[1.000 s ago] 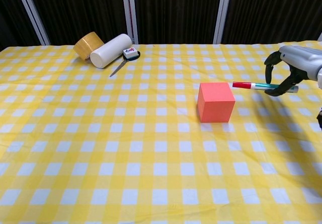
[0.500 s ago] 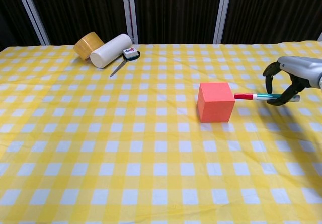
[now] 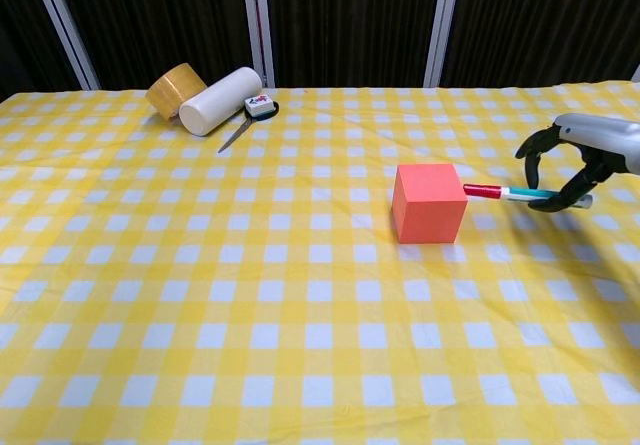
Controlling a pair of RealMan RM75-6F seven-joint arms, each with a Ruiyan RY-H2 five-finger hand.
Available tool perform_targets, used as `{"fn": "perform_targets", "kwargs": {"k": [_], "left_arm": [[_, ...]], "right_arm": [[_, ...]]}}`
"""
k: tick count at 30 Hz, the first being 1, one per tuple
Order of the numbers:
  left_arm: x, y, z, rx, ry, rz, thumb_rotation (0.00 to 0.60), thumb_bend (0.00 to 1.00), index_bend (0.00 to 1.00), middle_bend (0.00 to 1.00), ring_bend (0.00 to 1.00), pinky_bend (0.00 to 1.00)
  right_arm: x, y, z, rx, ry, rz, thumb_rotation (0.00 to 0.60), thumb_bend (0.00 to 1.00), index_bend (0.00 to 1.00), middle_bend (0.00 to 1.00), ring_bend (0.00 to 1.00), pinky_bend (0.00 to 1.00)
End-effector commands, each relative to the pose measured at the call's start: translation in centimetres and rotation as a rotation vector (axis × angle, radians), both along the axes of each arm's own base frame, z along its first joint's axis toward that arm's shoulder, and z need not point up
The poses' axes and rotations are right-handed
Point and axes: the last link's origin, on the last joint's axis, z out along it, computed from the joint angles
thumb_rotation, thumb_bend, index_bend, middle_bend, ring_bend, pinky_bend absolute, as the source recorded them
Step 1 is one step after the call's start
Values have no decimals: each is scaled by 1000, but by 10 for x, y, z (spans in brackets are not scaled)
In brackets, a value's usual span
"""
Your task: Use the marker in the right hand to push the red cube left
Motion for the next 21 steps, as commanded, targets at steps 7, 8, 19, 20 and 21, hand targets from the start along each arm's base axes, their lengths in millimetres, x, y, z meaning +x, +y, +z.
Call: {"fn": "perform_targets", "kwargs": {"k": [7,8,19,20,21], "left_arm": [[0,0,1,2,-5,-2,600,0,0,0,0,0],[0,0,1,1,-6,-2,600,0,0,0,0,0],[0,0,2,-2,-16,-3,600,0,0,0,0,0],[0,0,2,-2,-16,-3,600,0,0,0,0,0],[0,0,2,-2,-16,-2,600,0,0,0,0,0]], "right_arm": [[11,-1,-16,27,-11,24,600,360,601,205,0,0],[13,-2,-18,30,-11,28,600,359,602,205,0,0],[39,-3,-37,39,-12,82,600,359,602,208,0,0],[38,-3,-37,37,-7,83,600,359,602,208,0,0],[37,-3,-36,33,2,82,600,359,602,208,0,0]]}}
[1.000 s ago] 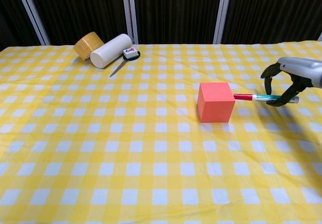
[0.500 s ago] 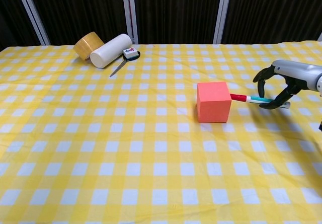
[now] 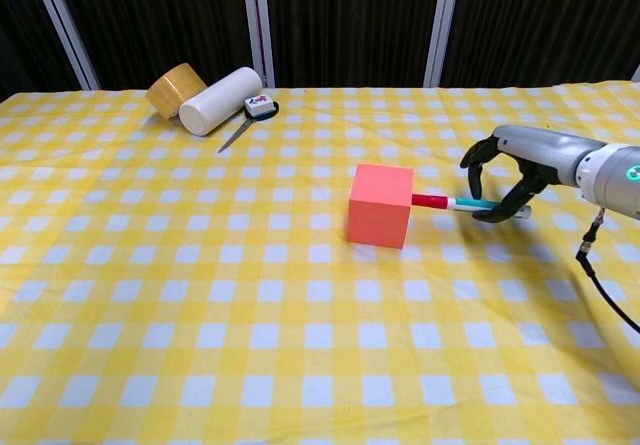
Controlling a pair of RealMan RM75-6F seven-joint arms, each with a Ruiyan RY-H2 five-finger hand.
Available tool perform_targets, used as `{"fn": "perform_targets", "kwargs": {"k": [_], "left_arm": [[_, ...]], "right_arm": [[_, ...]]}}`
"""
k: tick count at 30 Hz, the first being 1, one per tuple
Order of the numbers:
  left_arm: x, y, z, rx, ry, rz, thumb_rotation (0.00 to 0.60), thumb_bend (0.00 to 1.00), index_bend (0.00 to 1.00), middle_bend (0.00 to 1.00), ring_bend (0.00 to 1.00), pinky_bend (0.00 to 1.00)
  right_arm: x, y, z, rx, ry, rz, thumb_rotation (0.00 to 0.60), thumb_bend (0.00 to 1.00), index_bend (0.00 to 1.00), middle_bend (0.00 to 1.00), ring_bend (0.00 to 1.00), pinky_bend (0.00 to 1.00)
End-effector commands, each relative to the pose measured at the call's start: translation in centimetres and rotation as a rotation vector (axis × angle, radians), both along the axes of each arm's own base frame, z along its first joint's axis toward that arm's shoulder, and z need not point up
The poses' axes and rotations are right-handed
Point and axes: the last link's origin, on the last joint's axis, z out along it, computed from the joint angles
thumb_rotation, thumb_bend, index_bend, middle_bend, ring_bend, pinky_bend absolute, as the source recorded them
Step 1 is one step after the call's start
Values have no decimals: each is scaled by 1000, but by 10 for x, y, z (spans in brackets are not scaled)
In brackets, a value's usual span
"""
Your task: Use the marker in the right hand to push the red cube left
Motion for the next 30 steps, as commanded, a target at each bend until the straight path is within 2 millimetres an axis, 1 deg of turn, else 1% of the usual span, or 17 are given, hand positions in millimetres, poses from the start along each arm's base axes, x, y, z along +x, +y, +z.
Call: {"fn": "perform_targets", "kwargs": {"k": [1,7,15,23,30], "left_arm": [[0,0,0,-1,1,0,600,0,0,0,0,0],[1,0,0,0,5,-6,600,0,0,0,0,0],[2,-1,1,4,1,-15,600,0,0,0,0,0],[2,-2,1,0,-4,-17,600,0,0,0,0,0],[2,-2,1,-1,-1,-15,600,0,0,0,0,0]], "right_arm": [[-3,1,2,-14,21,-2,600,359,602,208,0,0],[-10,9,8,-55,72,-13,600,359,602,208,0,0],[-12,15,13,-74,88,-36,600,359,601,208,0,0],[-10,14,4,-63,96,-42,600,360,602,208,0,0],[1,8,-5,-60,69,-41,600,359,602,209,0,0]]}}
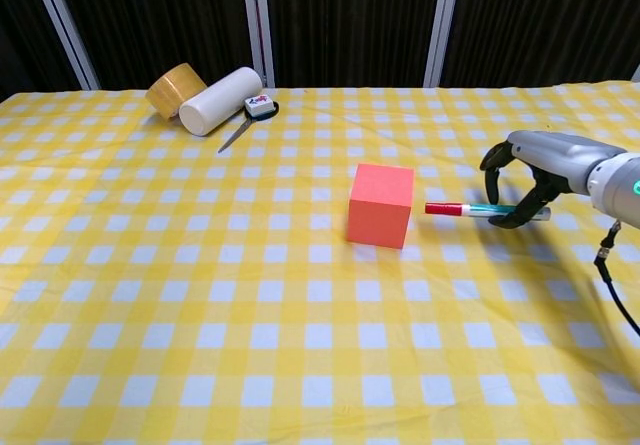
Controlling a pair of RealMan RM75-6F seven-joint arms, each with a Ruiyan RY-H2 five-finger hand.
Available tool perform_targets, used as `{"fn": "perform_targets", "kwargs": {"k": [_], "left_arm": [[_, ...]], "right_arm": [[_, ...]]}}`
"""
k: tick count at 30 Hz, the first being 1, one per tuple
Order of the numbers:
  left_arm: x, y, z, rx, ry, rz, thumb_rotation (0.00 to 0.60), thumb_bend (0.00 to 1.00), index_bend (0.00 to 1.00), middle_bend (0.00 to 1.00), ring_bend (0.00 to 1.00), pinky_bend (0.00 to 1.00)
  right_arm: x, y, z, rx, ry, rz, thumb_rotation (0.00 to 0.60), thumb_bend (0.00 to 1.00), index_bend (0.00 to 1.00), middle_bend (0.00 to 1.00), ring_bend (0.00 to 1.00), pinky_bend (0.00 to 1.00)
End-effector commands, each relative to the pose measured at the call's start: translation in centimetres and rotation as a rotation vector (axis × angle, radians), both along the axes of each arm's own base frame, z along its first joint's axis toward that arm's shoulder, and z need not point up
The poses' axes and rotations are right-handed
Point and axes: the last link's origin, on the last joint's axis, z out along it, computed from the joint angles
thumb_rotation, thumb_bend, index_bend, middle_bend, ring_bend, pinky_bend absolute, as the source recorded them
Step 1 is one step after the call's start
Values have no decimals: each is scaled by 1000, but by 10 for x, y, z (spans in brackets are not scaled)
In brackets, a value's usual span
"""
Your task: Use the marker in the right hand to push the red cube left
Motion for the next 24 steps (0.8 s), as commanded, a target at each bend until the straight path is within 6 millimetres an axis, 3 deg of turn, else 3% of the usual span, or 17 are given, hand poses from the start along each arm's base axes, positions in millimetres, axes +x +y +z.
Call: {"fn": "perform_targets", "kwargs": {"k": [1,16,24], "left_arm": [[0,0,0,-1,-2,4,600,0,0,0,0,0],[-1,2,1,-11,-14,14,600,0,0,0,0,0],[-1,2,1,-11,-13,15,600,0,0,0,0,0]], "right_arm": [[7,-3,-4,3,-15,6,600,359,602,209,0,0],[55,-7,-39,59,-30,79,600,359,602,209,0,0],[67,-1,-46,72,-22,109,600,361,602,209,0,0]]}}
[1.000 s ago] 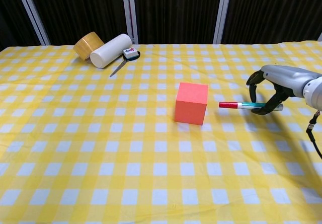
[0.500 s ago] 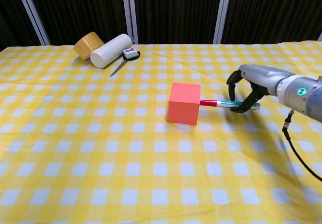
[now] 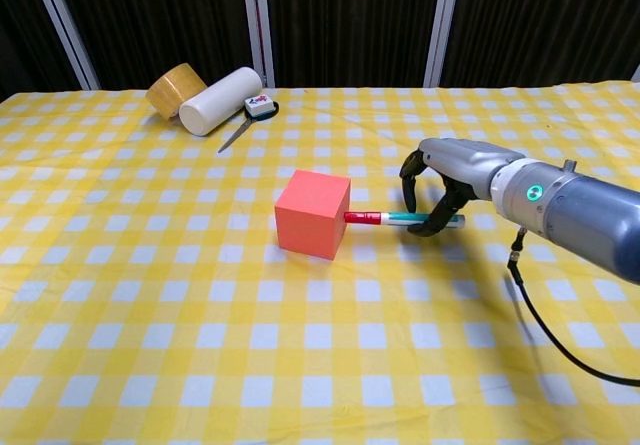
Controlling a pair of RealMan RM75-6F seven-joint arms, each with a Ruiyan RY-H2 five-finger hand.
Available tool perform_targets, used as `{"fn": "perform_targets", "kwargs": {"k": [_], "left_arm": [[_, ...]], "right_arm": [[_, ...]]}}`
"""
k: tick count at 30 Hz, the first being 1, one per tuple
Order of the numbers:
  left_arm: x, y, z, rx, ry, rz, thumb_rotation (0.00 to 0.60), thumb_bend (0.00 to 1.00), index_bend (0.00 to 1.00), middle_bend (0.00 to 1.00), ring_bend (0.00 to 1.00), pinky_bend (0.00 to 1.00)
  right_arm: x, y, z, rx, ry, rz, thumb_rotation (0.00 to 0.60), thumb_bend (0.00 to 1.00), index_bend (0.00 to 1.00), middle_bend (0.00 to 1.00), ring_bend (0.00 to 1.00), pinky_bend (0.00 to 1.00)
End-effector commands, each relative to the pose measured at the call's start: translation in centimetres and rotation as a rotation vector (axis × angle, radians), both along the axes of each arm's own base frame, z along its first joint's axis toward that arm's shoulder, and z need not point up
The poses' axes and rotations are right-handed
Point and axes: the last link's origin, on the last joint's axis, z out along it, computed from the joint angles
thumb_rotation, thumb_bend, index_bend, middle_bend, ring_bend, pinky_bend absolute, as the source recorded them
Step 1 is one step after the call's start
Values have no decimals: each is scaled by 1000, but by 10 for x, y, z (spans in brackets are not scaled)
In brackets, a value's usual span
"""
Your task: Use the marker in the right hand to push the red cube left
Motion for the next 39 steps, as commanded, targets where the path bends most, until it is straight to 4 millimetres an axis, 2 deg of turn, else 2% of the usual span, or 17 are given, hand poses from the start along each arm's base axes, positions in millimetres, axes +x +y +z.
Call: {"fn": "perform_targets", "kwargs": {"k": [1,5,7,10,18,27,39], "left_arm": [[0,0,0,1,0,1,600,0,0,0,0,0],[0,0,0,2,1,1,600,0,0,0,0,0],[1,0,0,0,3,-4,600,0,0,0,0,0],[1,-1,0,1,3,-6,600,0,0,0,0,0],[2,-1,0,0,2,-9,600,0,0,0,0,0],[0,-1,2,3,-4,-2,600,0,0,0,0,0],[-1,-1,3,-15,-7,14,600,0,0,0,0,0]], "right_arm": [[0,1,0,-4,7,4,600,361,602,209,0,0],[-4,4,6,-25,19,-2,600,364,602,209,0,0],[-14,10,13,-51,25,-28,600,365,602,209,0,0],[-18,17,16,-61,31,-43,600,366,602,209,0,0],[-19,29,18,-80,30,-74,600,366,602,209,0,0],[-7,30,12,-108,5,-90,600,366,602,209,0,0],[19,18,-16,-66,-22,-102,600,366,602,209,0,0]]}}
